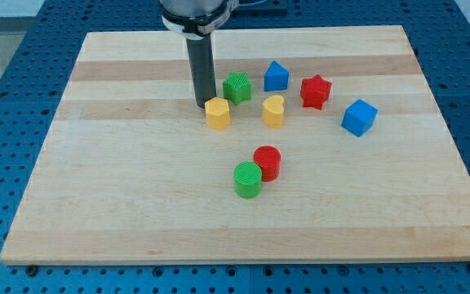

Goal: Slightly push green circle at top left to the red circle

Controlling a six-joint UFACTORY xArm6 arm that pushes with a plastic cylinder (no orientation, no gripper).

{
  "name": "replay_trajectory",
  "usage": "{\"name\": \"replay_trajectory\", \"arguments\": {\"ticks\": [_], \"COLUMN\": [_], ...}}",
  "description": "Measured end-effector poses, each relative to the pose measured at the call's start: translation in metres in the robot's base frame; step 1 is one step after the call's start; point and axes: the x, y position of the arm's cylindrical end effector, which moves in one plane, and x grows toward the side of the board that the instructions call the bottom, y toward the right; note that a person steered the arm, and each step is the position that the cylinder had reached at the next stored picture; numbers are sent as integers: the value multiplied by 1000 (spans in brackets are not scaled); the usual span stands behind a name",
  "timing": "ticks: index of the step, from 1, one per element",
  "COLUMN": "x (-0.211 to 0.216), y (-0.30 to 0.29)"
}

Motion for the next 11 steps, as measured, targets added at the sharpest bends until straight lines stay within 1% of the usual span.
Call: {"name": "replay_trajectory", "arguments": {"ticks": [1,4,7,9,11], "x": [-1,4,72,135,198], "y": [-2,-54,-54,-49,-5]}}
